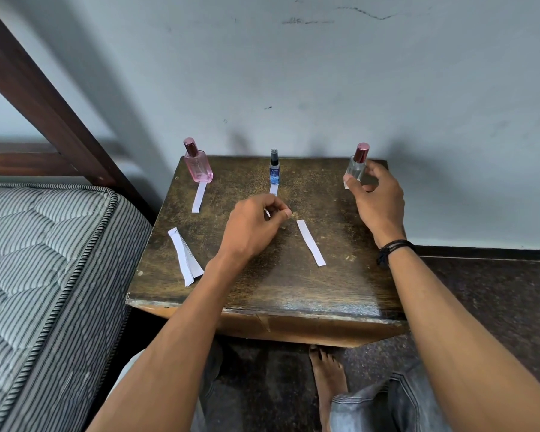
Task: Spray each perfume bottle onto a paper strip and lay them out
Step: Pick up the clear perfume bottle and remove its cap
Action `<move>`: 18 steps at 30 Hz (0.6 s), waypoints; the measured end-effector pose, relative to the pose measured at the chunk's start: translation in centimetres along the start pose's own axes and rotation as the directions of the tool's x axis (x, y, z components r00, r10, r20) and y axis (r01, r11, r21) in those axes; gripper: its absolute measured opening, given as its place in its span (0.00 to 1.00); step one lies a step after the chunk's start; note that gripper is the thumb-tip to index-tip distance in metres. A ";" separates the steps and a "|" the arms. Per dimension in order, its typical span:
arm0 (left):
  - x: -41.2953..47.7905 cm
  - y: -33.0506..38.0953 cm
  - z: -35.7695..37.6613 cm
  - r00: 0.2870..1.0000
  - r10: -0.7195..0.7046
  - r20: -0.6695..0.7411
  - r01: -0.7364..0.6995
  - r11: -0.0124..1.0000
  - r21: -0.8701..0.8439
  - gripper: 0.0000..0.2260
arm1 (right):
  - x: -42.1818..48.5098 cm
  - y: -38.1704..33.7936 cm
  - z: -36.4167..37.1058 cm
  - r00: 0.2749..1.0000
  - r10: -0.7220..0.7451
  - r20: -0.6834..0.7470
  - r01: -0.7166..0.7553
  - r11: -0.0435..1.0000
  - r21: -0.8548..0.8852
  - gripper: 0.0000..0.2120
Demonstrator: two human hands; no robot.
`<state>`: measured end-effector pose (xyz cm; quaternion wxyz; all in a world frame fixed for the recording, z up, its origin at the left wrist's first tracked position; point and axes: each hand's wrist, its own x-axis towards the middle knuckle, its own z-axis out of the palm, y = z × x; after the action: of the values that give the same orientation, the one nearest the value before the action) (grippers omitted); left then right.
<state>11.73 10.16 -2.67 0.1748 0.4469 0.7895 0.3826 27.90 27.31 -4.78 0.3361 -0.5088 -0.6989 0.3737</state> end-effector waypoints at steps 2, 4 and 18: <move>0.0 0.0 0.1 1.000 0.006 0.008 -0.006 1.000 0.017 0.03 | 0.2 0.1 0.0 1.000 -0.002 -0.008 0.002 1.000 -0.007 0.23; 0.0 0.0 0.1 1.000 0.014 0.013 -0.014 1.000 0.024 0.03 | 0.3 0.2 0.1 1.000 -0.006 -0.010 0.006 1.000 0.002 0.22; -0.5 1.5 0.5 0.975 0.066 -0.210 -0.097 0.985 -0.141 0.02 | -2.1 -1.2 0.8 0.974 -0.224 0.032 0.220 0.971 0.091 0.13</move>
<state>13.14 10.42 -1.91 0.1098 0.4228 0.7533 0.4917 27.20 24.86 -4.31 0.3827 -0.4043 -0.7416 0.3742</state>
